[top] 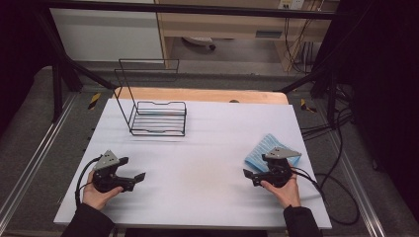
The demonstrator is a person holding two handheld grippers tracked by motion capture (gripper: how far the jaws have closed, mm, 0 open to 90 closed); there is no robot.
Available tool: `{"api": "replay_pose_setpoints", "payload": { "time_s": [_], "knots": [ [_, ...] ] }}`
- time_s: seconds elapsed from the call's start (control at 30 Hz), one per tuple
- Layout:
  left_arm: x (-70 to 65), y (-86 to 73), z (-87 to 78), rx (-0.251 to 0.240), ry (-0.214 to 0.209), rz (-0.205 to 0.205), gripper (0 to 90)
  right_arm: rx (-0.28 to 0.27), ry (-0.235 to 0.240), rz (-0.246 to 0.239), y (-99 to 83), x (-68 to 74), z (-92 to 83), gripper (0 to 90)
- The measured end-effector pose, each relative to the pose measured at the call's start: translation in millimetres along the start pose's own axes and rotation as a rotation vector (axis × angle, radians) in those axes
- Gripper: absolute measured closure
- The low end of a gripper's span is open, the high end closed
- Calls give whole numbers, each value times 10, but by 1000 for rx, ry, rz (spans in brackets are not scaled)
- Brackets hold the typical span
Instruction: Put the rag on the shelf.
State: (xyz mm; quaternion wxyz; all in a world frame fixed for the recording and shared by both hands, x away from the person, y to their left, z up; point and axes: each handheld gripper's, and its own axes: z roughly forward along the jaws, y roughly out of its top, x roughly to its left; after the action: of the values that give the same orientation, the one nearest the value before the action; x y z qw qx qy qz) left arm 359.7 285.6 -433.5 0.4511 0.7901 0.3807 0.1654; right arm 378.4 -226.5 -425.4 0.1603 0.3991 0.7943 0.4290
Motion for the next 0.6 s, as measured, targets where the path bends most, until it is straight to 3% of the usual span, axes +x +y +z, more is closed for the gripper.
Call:
{"api": "replay_pose_setpoints", "payload": {
  "time_s": [0.23,0.33,0.6],
  "knots": [
    [9,0,-8,-4,5,-1,79,48,-54,-38,121,-56,173,386],
    [9,0,-6,-1,5,1,80,88,-74,-43,125,-87,271,477],
    [8,2,-6,-2,5,0,86,141,-119,-70,76,-124,420,541]
  ]
}}
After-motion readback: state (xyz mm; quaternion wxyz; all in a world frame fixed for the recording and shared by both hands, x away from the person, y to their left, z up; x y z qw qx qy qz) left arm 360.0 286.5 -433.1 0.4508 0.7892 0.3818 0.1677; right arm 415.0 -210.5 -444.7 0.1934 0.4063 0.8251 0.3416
